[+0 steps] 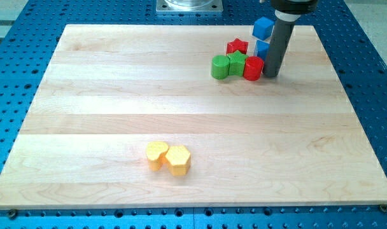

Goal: Touch the right side of red star

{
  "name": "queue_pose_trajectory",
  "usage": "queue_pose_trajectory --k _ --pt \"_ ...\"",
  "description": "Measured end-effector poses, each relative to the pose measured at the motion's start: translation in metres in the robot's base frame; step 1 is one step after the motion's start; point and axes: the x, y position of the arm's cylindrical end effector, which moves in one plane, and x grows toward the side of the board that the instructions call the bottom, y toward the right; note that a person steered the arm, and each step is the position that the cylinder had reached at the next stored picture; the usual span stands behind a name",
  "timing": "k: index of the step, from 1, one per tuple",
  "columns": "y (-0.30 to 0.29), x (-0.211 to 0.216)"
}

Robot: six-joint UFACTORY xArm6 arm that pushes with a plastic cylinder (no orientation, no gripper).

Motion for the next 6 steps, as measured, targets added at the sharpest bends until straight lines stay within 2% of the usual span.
queue_pose_trajectory --k 1,2,3,4,5,6 --pt "0.031 0.000" --pt "0.077 -0.039" --pt "0.072 -0.077" --pt "0.035 -0.085" --pt "-0.052 -0.059" --pt "-0.107 -0.038"
